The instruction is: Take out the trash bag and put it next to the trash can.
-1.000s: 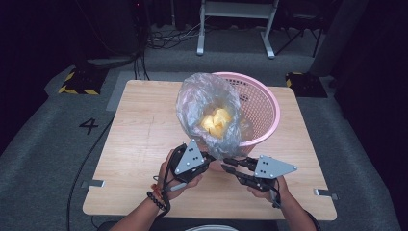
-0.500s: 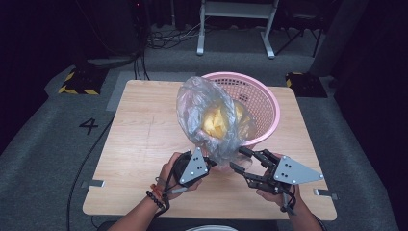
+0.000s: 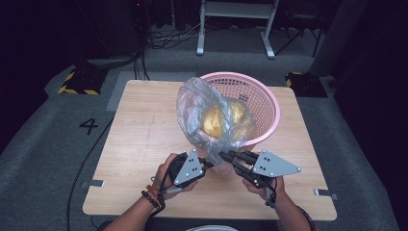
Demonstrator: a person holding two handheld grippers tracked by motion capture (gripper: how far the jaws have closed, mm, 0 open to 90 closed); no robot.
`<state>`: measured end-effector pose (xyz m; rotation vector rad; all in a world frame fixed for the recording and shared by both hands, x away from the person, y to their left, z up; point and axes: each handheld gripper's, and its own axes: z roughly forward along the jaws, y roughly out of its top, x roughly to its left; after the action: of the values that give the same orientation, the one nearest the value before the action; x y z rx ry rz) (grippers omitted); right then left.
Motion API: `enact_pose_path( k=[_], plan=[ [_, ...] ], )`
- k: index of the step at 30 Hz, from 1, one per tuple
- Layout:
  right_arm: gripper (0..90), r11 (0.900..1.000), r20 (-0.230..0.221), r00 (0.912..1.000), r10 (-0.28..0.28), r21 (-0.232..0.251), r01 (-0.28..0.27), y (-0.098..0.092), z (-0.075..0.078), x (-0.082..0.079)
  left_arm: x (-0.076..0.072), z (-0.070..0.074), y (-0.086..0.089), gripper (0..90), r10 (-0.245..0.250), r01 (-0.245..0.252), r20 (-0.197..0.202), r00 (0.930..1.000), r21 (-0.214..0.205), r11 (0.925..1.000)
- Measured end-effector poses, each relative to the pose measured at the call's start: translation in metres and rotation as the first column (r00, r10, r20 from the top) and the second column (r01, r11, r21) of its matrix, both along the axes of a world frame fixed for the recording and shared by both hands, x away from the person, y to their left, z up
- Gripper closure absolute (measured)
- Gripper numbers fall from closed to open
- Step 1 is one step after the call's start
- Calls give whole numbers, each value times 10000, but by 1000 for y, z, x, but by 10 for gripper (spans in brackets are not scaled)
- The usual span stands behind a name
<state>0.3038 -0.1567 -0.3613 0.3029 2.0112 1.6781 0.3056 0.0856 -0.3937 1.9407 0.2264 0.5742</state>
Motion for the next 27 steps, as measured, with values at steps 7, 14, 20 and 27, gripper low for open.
enact_pose_path(
  k=[7, 14, 20, 27],
  plan=[
    [900, 9999, -186, 9998, 50, -114, -52, 1, -6, 5, -6, 5, 23, 386, 601, -730, -753, 9953, -1826, 9805],
    [900, 9988, -297, 9993, 244, -421, -257, 7, -12, 7, 11, 25, 51, 163, 1031, -1657, -1901, 9763, -3516, 9214],
    [900, 9959, -513, 9977, 446, -763, -484, 16, -21, 9, 26, 35, 54, 153, 749, -1745, -2713, 9596, -3648, 9146],
    [900, 9913, -900, 9937, 661, -1077, -757, 22, -28, 14, 18, 41, 36, 149, 489, -1460, -2717, 9611, -3499, 9253]
  ],
)
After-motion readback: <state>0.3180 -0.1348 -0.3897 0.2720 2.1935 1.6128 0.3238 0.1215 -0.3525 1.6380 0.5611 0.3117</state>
